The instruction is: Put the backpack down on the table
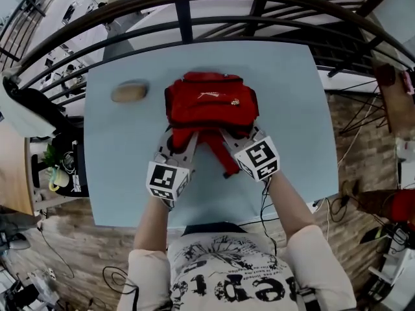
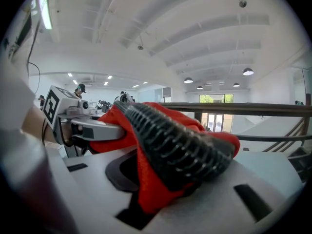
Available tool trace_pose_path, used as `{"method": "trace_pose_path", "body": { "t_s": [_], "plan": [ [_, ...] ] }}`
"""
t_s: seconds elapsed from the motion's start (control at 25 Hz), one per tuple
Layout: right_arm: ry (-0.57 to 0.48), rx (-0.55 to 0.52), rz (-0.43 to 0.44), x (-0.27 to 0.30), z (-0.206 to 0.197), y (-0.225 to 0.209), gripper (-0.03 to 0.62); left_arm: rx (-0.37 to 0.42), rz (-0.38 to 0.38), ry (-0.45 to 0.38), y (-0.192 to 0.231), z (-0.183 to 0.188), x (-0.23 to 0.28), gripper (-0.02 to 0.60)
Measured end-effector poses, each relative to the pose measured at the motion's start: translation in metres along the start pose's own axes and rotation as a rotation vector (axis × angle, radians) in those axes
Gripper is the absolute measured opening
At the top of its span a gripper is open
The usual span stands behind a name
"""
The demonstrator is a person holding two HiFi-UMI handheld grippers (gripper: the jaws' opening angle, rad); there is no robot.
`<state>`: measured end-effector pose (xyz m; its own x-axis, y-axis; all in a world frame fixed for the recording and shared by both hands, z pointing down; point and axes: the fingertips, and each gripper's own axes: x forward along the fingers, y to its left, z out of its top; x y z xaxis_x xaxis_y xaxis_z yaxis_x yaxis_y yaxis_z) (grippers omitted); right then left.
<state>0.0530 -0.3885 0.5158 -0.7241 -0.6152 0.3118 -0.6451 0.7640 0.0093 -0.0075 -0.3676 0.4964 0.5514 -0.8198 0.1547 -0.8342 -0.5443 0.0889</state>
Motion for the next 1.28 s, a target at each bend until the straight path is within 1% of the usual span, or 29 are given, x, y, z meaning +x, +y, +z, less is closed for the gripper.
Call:
{"method": "trace_pose_path", "body": {
  "t_s": [0.2,0.4,0.48,0.68,0.84,0.92,1.0,1.08,1.16,1.28],
  "plan": [
    [0.058,0.007,0.008,-0.013,-0.042,0.025,0.108,-0.032,0.007,0.057,-0.013,-0.043,-0.023,0.069],
    [0.084,0.021,0.009,-0.025,-0.065,0.037,0.143,-0.074,0.0,0.092,-0.022,-0.07,-0.037,0.091],
    [0.093,0.033,-0.005,-0.027,-0.076,0.04,0.157,-0.083,0.005,0.101,-0.024,-0.081,-0.041,0.101],
    [0.136,0.059,-0.06,-0.033,-0.113,0.047,0.235,-0.121,0.037,0.16,-0.027,-0.117,-0.052,0.146],
    [0.188,0.067,-0.075,-0.032,-0.14,0.054,0.266,-0.138,0.051,0.206,-0.028,-0.146,-0.06,0.17],
    [0.194,0.075,-0.095,-0.033,-0.147,0.054,0.294,-0.143,0.059,0.211,-0.027,-0.153,-0.063,0.193],
    [0.18,0.087,-0.119,-0.035,-0.149,0.052,0.345,-0.124,0.074,0.211,-0.025,-0.154,-0.067,0.213],
    [0.17,0.095,-0.141,-0.039,-0.148,0.05,0.394,-0.107,0.1,0.201,-0.023,-0.152,-0.071,0.248],
    [0.16,0.096,-0.161,-0.045,-0.146,0.049,0.441,-0.108,0.134,0.175,-0.022,-0.147,-0.076,0.29],
    [0.141,0.091,-0.177,-0.056,-0.141,0.051,0.466,-0.108,0.168,0.135,-0.022,-0.138,-0.087,0.304]
  ]
}}
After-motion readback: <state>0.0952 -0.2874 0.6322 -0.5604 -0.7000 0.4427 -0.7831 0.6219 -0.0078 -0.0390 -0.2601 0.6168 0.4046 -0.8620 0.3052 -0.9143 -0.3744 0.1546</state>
